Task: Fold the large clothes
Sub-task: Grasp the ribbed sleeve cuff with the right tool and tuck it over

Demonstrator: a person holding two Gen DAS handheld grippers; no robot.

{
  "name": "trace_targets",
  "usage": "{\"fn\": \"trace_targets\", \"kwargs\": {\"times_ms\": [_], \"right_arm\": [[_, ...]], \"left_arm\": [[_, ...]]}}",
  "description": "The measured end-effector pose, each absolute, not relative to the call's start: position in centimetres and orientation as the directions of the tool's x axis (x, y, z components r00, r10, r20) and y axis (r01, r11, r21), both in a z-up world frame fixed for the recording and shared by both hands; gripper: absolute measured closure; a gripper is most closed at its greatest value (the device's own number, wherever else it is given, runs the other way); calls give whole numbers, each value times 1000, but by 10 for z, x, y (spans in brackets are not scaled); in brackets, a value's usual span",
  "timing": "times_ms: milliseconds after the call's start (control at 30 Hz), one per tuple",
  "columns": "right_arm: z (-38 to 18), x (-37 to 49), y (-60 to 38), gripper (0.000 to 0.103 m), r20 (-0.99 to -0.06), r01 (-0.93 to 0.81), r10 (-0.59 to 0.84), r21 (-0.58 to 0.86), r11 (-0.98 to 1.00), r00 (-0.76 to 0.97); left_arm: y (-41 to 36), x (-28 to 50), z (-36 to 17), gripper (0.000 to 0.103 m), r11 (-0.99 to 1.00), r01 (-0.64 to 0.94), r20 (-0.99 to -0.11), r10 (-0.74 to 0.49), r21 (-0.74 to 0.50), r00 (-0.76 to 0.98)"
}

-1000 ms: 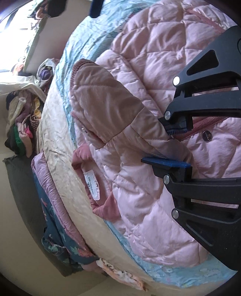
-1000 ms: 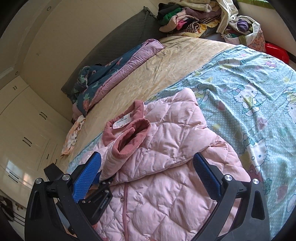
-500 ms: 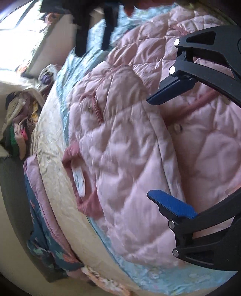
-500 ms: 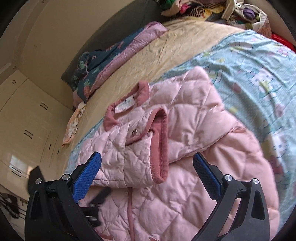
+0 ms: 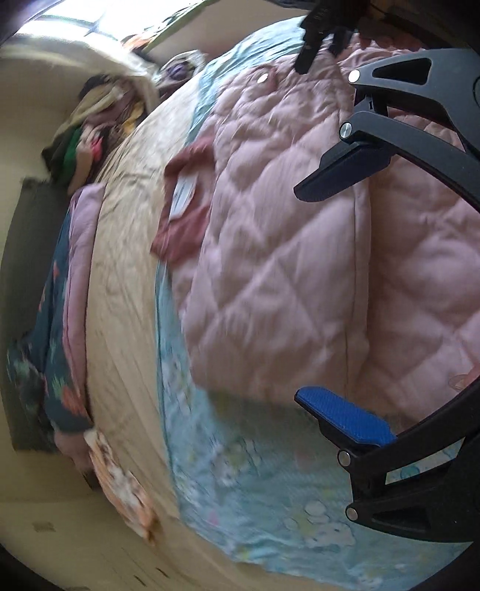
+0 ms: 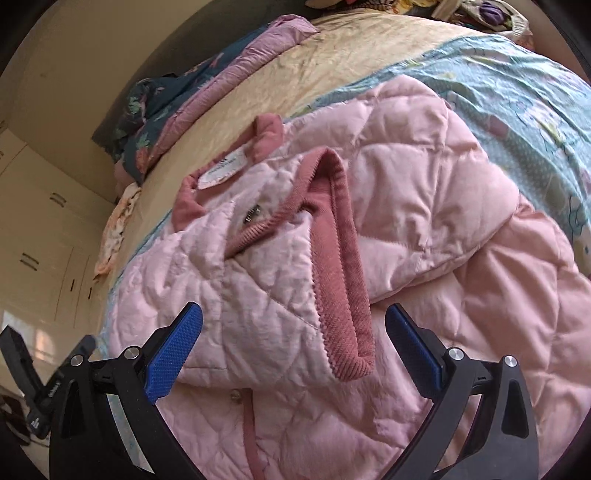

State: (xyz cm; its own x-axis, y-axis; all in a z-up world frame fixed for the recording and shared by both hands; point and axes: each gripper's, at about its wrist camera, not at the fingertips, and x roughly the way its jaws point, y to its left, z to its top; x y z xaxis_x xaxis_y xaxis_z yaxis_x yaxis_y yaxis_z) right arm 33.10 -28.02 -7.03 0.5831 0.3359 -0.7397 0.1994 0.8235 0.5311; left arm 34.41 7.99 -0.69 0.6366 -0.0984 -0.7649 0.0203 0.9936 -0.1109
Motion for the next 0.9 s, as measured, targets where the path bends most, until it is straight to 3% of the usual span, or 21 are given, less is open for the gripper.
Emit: {"fn": "trace_targets", "kwargs": {"times_ms": [67,100,167,233,400,467,900], "right_arm": [[-72,330,-278,39,-749,197,315,506,840,583],[-70,329,-277,44,-751,201,295,491,848,591],[-61,324,-276,77,-725,161,297,489,857,621],[-35,318,-272,84,-688,96,287,460,883,667],[37,316,-269,86,-584,-54,260,345,937,769],[47,326,-270,86,-586,-68,240,299,952,774],[-21,369,-288,86,-724,31,137,214,976,676]], "left_arm": [[94,346,-7,9,992,-7,-764,-93,-127,638],[100,346,-8,9,991,-21,-765,-91,-134,637],[107,346,-9,9,988,-40,-766,-88,-147,637],[114,347,-8,9,985,-54,-763,-94,-166,639],[117,356,-6,9,979,-66,-759,-108,-195,642],[114,362,-8,9,976,-62,-761,-124,-211,637],[52,391,-41,9,982,44,-823,-180,-186,538]]}}
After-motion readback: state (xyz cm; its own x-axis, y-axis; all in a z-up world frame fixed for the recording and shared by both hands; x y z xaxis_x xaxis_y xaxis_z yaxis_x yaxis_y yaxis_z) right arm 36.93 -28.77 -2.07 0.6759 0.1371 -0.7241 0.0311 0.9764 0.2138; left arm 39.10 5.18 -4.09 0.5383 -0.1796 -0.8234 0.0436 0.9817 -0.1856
